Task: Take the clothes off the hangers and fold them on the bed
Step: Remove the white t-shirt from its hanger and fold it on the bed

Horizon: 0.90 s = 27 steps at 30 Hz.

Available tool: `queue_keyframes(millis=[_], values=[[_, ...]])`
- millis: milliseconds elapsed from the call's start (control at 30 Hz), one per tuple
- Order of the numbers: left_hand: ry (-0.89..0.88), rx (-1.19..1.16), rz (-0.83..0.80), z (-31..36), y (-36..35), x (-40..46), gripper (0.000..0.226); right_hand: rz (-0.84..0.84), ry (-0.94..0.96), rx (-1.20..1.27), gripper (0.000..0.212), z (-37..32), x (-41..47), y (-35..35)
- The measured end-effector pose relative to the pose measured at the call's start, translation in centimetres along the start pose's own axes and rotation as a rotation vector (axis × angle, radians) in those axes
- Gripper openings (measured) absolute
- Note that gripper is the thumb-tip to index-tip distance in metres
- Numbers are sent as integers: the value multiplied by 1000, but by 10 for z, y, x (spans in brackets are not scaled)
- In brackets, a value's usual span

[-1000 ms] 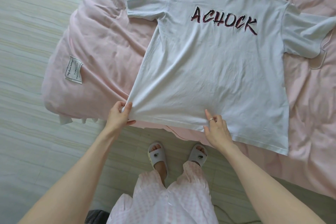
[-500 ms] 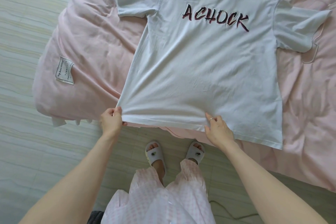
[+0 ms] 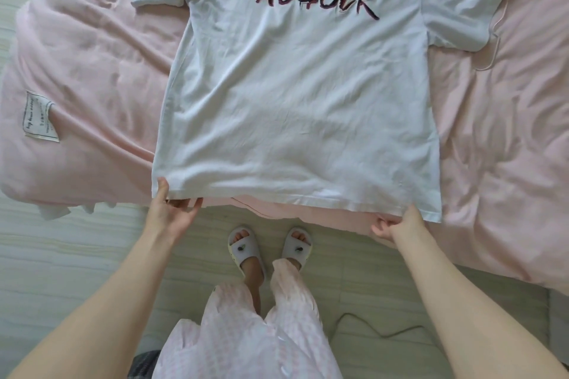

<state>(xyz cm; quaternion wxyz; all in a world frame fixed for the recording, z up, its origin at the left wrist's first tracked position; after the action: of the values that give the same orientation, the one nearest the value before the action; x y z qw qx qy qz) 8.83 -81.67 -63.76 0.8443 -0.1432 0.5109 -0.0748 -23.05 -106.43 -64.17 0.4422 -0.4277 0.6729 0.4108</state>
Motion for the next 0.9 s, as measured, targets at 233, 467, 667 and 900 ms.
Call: queue_keyframes(millis=[233,467,667,900], values=[[-147,0,168,5,-25,0,28,-135,47,259,47,-22,4,14],[-413,293,358,14,-43,-13,26,-229,246,344,29,-52,-30,24],[-494,338,477,26,-45,-32,34,138,451,74,29,-71,-36,39],[-535,245,530,15,-40,-28,33,435,686,-377,40,-86,-31,49]])
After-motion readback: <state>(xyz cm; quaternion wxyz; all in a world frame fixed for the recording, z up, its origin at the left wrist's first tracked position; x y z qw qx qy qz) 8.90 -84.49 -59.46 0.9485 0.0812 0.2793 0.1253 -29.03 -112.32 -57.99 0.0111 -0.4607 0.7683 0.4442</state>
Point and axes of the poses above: each hand's wrist, its own x-axis towards the middle knuckle, its own y-axis out of the back of the hand, z = x × y, the point moved 2 cm from there along x, towards the middle knuckle, and after that the axes turned 7 degrees about -z, right-handed, at the moved point
